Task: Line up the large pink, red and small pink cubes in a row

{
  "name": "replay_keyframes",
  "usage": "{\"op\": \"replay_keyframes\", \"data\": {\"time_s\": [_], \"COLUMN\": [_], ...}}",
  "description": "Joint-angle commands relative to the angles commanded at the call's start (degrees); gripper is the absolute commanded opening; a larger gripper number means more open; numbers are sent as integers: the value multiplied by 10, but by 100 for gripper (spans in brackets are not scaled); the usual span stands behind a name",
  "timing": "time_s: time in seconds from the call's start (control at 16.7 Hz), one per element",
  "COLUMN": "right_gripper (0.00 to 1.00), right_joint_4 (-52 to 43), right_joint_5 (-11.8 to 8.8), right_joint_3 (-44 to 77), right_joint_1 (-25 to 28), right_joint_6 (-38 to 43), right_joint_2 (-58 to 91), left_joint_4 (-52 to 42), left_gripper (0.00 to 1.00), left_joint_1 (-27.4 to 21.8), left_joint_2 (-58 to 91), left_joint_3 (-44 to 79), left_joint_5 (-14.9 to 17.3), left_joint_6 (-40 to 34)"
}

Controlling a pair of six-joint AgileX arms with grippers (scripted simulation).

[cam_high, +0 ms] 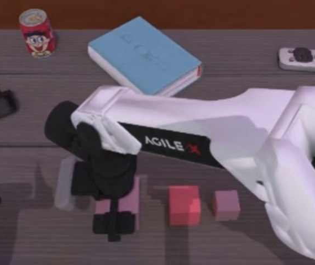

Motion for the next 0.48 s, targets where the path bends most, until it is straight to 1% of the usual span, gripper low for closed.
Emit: {"op": "replay_keyframes", "data": {"time_s": [0.48], "right_gripper": [98], "right_joint_4": [0], "right_joint_5": [0], "right_joint_3": [0], "right_joint_1": [0], "right_joint_6": [0], "right_joint_2": [0], "left_joint_4": [0], "left_gripper": [100], "left_joint_1": [0], "left_joint_2": [0], "left_joint_3": [0], "left_joint_5": [0], "left_joint_6": [0]}}
